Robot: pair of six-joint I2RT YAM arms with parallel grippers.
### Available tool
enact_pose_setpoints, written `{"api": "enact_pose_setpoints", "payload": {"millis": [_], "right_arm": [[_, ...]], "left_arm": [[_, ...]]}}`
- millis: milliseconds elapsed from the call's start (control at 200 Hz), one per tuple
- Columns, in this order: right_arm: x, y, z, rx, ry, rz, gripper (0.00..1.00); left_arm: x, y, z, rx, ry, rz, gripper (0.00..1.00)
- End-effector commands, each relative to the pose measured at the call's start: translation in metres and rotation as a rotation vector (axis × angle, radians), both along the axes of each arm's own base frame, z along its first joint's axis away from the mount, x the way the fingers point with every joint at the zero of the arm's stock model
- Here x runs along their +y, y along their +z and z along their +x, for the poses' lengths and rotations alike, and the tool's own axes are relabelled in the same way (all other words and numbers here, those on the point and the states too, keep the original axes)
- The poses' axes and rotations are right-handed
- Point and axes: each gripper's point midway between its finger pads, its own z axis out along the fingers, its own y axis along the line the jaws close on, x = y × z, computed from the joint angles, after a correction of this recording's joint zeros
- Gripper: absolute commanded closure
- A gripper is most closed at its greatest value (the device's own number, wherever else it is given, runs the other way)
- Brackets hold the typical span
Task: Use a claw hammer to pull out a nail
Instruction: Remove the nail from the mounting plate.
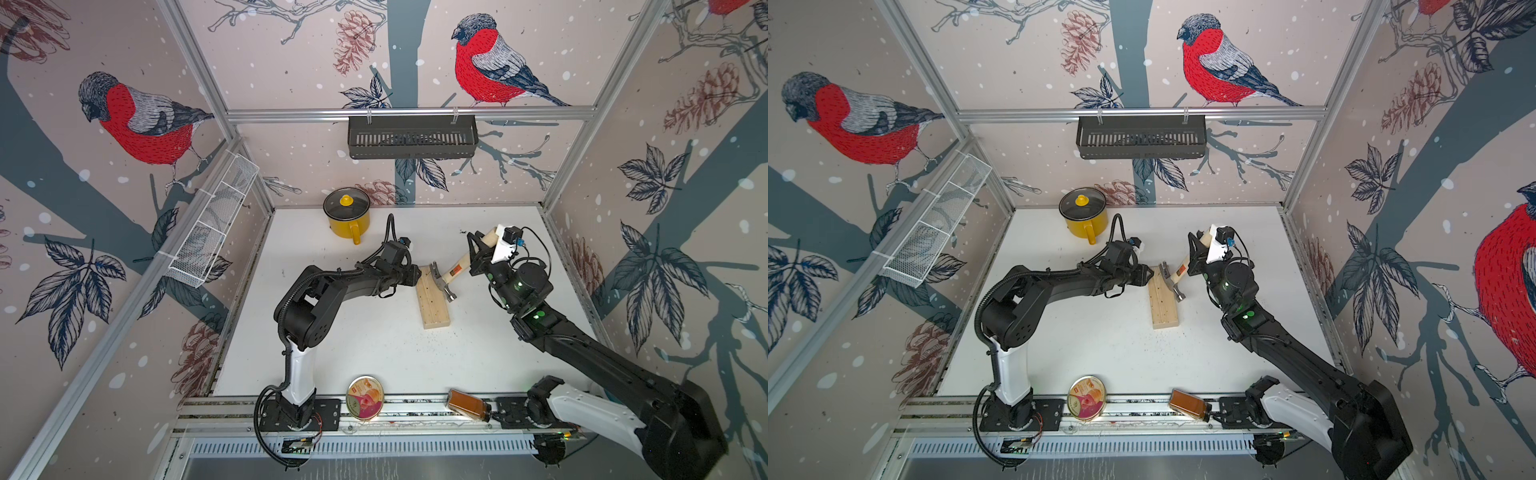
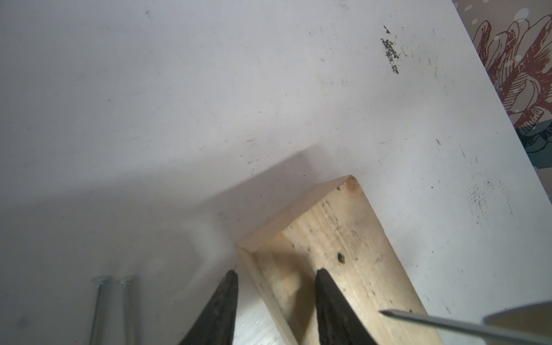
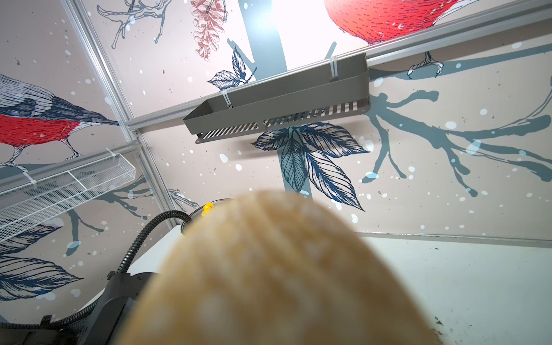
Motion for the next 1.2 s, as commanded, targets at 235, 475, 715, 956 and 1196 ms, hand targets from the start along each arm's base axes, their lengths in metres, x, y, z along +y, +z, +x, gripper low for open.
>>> {"api": "enact_pose_setpoints", "payload": {"millis": [235, 475, 715, 956, 1196], "right_arm": [[-0.009, 0.052, -0.009, -0.096, -0.016, 0.074, 1.00], [-0.012, 0.059, -0.005, -0.061, -0.041, 0.058, 1.00], [-0.013, 0.062, -0.005, -0.026, -0.048, 0.049, 1.00], [-0.015, 0.063, -0.002, 0.025, -0.060, 0.037, 1.00], [-0.016, 0.057, 0.004, 0.076, -0.074, 0.011, 1.00]], "left_arm": [[0.025, -0.019, -0.017, 0.069, 0.034, 0.099, 0.55], [0.025, -0.001, -0.017, 0.013, 0.032, 0.062, 0.51], [0.024, 0.018, -0.018, -0.052, 0.027, 0.011, 0.47], [0.029, 0.039, -0.023, -0.122, 0.034, -0.033, 0.43], [0.031, 0.063, -0.028, -0.197, 0.031, -0.095, 0.39]]}}
